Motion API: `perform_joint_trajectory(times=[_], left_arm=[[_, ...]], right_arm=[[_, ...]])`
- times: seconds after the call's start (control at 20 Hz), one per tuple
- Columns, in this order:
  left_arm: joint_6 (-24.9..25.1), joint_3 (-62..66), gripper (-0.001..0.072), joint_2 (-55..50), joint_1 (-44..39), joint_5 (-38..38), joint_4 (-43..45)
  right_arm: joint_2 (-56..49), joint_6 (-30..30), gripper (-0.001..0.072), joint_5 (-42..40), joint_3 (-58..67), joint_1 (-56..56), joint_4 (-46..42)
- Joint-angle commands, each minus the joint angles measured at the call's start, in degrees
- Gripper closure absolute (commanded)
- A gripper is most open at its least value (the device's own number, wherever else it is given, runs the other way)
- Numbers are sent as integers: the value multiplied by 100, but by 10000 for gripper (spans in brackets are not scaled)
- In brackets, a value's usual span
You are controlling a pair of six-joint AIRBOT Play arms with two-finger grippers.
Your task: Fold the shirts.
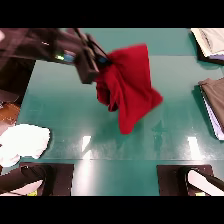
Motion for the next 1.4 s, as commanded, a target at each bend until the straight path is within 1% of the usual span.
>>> perform_joint_trajectory(times=[0.0, 0.05, 0.1, 0.2, 0.25, 0.3, 0.4, 0.45, 0.5, 0.6, 0.75, 0.85, 0.9, 1.05, 1.2, 1.35], left_arm=[[-348, 35, 645, -920, -114, -48, 380], [-691, 35, 388, -1204, -79, 111, 597], [-1121, 35, 84, -1482, -7, 227, 780], [-1858, 35, 91, -1814, 286, 66, 844], [-2194, 35, 91, -1851, 492, -160, 824], [-2371, 35, 91, -1840, 693, -437, 737], [-2459, -15, 91, -1829, 1034, -1209, 313], [-2465, -243, 91, -1773, 1086, -1397, 90], [-2494, -597, 91, -1696, 1056, -1366, -111], [-2551, -1615, 91, -1445, 800, -885, -505], [-2680, -3191, 91, -1058, 37, 297, -680], [-2697, -3801, 91, -981, -485, 863, -885], [-2699, -3985, 90, -979, -706, 1115, -916], [-3025, -4332, 91, -981, -1123, 1853, -914], [-3226, -4347, 91, -1027, -1172, 2400, -979], [-3230, -4354, 91, -1040, -1172, 2715, -1167]], right_arm=[[-4, 2, 691, 157, 85, 4, -2], [-2, 2, 692, 175, 85, 4, -7], [-2, 0, 692, 188, 85, 4, -7], [-4, 0, 692, 221, 85, 4, -11], [-4, 0, 692, 219, 85, 4, -11], [-4, 0, 692, 216, 85, 4, -13], [-7, 0, 692, 214, 85, 4, -13], [-7, 0, 692, 216, 85, 4, -13], [-7, 0, 692, 216, 85, 4, -13], [-9, 0, 692, 216, 85, 4, -15], [-9, 0, 691, 214, 85, 4, -15], [-13, 0, 692, 205, 85, 4, -15], [-17, 0, 692, 208, 85, 4, -15], [-20, 0, 692, 210, 85, 7, -13], [-20, 0, 692, 214, 85, 4, -11], [-20, 0, 692, 214, 85, 4, -11]])
